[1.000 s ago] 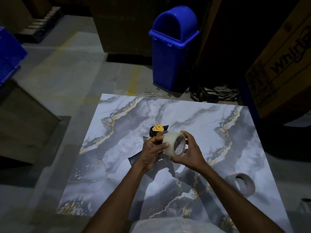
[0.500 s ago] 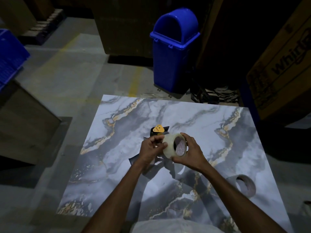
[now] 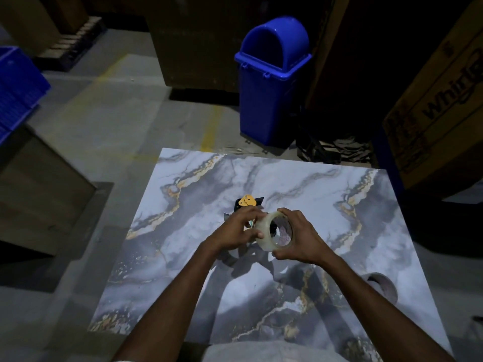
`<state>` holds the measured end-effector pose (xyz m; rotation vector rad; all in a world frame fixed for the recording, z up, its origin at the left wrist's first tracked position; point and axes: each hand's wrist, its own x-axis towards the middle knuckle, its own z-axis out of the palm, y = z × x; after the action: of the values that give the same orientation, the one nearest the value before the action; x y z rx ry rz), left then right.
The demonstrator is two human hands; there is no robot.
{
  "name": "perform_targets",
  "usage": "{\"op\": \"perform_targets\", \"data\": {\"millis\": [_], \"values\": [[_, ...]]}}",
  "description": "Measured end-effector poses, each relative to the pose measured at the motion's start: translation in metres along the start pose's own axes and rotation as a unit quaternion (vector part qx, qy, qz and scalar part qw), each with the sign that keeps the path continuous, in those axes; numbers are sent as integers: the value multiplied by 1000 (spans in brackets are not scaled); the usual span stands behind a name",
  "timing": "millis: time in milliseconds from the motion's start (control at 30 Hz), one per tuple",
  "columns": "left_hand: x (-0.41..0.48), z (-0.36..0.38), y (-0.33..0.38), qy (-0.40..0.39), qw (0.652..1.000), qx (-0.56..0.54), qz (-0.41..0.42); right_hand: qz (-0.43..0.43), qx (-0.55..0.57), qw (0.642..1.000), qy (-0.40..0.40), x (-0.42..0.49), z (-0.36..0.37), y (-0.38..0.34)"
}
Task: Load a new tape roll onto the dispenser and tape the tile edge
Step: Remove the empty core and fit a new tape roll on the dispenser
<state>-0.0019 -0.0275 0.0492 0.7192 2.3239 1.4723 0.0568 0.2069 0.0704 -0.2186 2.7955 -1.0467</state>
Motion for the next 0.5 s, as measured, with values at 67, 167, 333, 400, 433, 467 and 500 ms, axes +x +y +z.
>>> {"op": "perform_targets", "data": {"millis": [67,167,333,400,433,467,500], "values": [[0,2,1,35,999,11,32,2,-4,1000,1,0,-1,0],[0,7,1,81,993,30,77,13,-11,1000,2,0,-1,2],[0,17,-7,108,988,44,98,12,-21,1000,3,-3,-2,4],[-2,20,-9,122,985,53,112,13,-20,1000,8,-4,-2,5],[-2,21,-9,125,984,54,115,10,-22,1000,11,-4,-3,4],[-2,21,-10,128,984,52,113,5,-24,1000,13,-4,-4,4],[-2,21,-10,129,985,48,106,0,-25,1000,17,-4,-5,3]]}}
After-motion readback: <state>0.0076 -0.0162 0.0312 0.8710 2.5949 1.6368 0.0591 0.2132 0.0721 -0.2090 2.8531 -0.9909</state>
